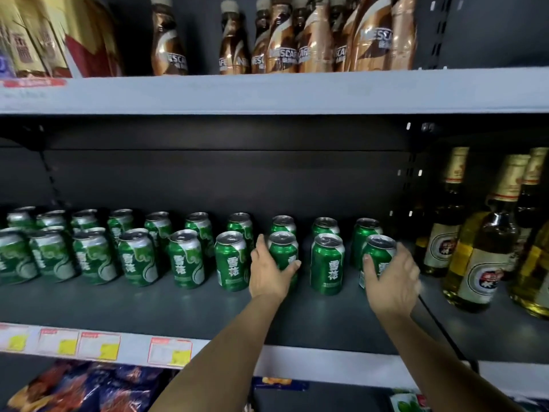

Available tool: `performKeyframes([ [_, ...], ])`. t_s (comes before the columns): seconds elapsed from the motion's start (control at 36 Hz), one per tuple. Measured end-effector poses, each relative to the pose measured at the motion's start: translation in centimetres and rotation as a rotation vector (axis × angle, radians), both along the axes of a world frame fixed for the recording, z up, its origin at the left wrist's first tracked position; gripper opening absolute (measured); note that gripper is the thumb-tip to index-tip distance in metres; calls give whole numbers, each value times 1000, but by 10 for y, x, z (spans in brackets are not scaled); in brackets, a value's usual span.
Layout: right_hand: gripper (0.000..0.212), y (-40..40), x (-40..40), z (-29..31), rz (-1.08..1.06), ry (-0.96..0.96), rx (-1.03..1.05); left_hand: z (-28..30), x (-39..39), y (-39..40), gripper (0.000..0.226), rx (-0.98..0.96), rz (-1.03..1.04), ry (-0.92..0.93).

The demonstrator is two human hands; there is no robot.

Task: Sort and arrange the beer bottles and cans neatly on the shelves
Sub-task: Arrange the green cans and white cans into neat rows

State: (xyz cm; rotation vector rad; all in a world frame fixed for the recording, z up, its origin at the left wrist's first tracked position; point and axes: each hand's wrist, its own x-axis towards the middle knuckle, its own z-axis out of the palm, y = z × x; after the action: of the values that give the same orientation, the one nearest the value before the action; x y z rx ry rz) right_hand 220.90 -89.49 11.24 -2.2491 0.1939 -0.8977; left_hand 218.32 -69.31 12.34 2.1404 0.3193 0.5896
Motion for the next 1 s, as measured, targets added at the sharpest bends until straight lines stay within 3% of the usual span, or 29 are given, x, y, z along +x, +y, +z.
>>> performKeyframes([
  [0.19, 63, 5, 5, 7, -196, -44, 34, -3, 14, 13, 80, -7, -132, 20],
  [0.39, 62, 18, -5, 4, -328, -56, 18, 0, 15, 28, 83, 12, -252, 12],
  [0.47, 59, 30, -8, 7, -339, -105, -20, 4, -2, 26, 84, 133, -157, -142],
  [0.58, 65, 48, -12, 13, -295, -174, -101, 14, -22, 34, 61, 188, -64, -503],
  [0.64, 65, 58, -14, 15, -259, -193, -137, 16, -24, 47, 58, 203, -17, -588],
  [0.72, 62, 79, -19, 16, -213, -225, -154, 11, -22, 72, 67, 219, 56, -526],
  [0.83, 60, 107, -24, 13, -106, -237, -222, 0, -19, 98, 88, 208, -7, -278],
  [0.92, 60, 120, -25, 11, -51, -203, -315, -2, -17, 107, 81, 130, -79, -123],
  [1.0, 59, 126, -25, 10, -33, -158, -367, -1, -17, 110, 69, 155, -85, -101],
])
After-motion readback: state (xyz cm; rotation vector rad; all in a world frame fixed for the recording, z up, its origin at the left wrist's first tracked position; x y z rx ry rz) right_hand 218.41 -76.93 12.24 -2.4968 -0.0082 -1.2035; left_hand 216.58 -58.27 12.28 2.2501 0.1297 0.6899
